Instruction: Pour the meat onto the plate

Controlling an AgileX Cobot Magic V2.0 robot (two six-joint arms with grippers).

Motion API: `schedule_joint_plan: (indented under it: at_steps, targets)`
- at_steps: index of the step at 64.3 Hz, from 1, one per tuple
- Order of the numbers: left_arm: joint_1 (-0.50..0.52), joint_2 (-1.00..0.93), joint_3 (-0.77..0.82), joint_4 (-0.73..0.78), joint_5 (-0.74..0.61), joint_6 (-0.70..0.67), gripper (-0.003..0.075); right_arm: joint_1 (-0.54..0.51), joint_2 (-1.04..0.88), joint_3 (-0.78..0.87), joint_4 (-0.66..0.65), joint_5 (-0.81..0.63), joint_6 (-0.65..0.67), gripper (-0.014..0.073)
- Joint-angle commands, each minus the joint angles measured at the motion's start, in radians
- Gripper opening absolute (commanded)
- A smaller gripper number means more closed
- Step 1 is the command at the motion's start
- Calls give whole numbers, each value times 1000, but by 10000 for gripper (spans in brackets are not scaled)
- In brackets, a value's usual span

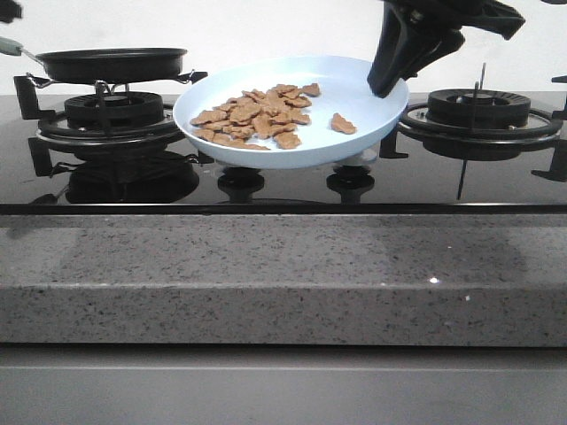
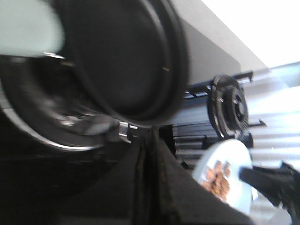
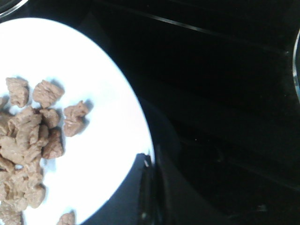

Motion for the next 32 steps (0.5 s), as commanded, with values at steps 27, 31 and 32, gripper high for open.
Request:
schedule_joint_plan:
  at_steps: [27, 31, 32]
  targets:
    - [-366, -465, 102, 639, -406, -240, -20, -2, -53, -24, 16, -50, -8, -60]
    - [-422, -525, 161, 754, -459, -304, -20, -2, -53, -24, 16, -50, -8, -60]
    - [-434, -538, 174, 776, -471, -314, -20, -2, -53, -24, 16, -50, -8, -60]
